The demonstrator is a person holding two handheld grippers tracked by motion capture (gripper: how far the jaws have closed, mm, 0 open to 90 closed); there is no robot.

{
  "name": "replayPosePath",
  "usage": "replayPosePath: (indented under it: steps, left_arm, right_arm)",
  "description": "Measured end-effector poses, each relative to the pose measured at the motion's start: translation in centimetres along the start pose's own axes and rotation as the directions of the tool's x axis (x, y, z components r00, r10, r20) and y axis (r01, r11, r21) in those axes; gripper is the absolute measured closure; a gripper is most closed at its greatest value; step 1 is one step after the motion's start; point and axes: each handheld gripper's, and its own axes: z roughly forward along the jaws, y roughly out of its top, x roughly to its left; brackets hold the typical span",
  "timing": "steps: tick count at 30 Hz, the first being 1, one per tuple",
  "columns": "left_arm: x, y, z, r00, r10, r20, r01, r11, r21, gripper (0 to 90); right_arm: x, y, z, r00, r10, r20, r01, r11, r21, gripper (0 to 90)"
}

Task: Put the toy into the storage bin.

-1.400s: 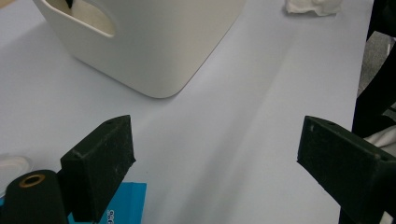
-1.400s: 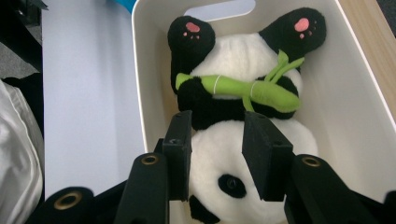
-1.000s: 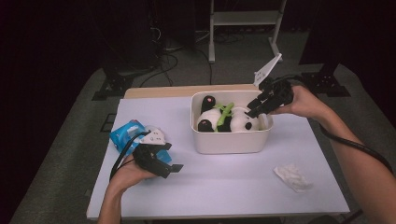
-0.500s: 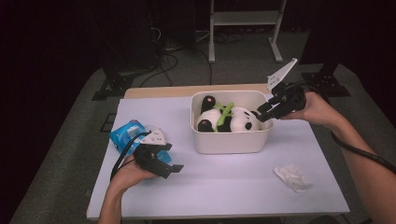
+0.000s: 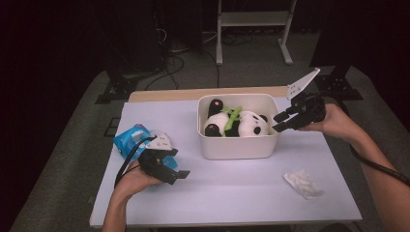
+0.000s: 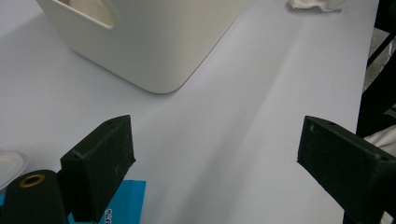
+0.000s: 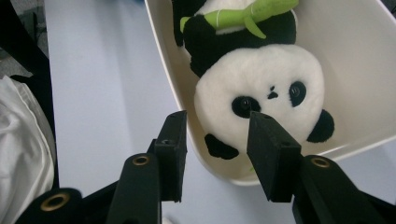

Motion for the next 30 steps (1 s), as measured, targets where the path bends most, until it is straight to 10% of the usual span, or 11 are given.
replayPosePath:
  steps: [30]
  left_arm:
    - [-0.1,-0.1,0.5,1.0000,0.001,0.006,-0.001,0.9998,0.022,9.6]
  right_arm:
    - [1.2,-7.4,0.9,0.9946,0.104,-0.005,-0.104,0.992,-0.075,52.4]
